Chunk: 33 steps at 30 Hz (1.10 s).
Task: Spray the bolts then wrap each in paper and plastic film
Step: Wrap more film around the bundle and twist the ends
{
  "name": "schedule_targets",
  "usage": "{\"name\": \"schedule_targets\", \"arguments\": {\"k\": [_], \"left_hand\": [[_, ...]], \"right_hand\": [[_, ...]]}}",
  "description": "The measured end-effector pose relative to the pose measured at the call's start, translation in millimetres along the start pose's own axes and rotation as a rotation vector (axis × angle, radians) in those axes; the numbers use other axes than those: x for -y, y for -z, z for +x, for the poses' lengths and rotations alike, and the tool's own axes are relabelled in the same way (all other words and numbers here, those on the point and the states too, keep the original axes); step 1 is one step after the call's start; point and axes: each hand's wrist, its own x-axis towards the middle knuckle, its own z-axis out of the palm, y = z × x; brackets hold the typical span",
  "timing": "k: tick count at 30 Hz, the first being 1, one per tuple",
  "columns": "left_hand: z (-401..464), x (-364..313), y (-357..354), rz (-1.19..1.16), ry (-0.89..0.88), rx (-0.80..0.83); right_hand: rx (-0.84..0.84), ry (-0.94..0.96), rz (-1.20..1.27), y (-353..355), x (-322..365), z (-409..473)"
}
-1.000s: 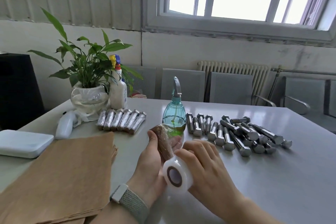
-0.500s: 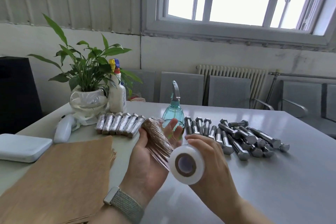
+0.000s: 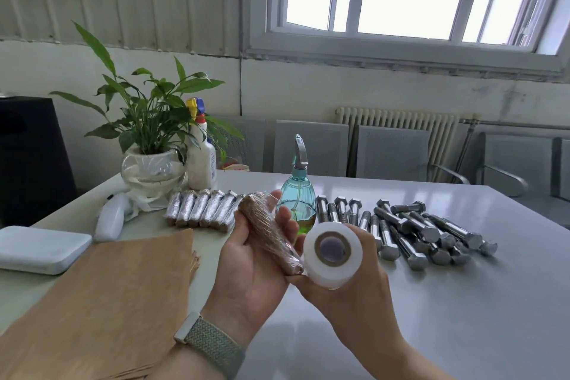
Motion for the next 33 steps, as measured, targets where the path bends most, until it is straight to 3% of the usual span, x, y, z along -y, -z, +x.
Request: {"name": "schedule_targets", "arguments": {"k": [7,11,17,26,33], "left_hand": [[2,-3,1,0.038,-0.043,-0.039],[2,-4,1,0.045,-0.049,-0.038],[5,-1,2,0.309,-0.276,-0.073],[-3,4,4,0.746,-0.491,-0.006],[-4,0,3,0.774,-0.487,-0.036]], "right_hand": [[-0.003,-0.259,0.052,-4,6,3],[0.024,-0.460,0.260,-1,8,10],[0.226,-0.671,0.687,9,10,14],[0.369,-1.091,0.826,21,14,13],[0.442,-1.214,0.946,22,17,11]]}}
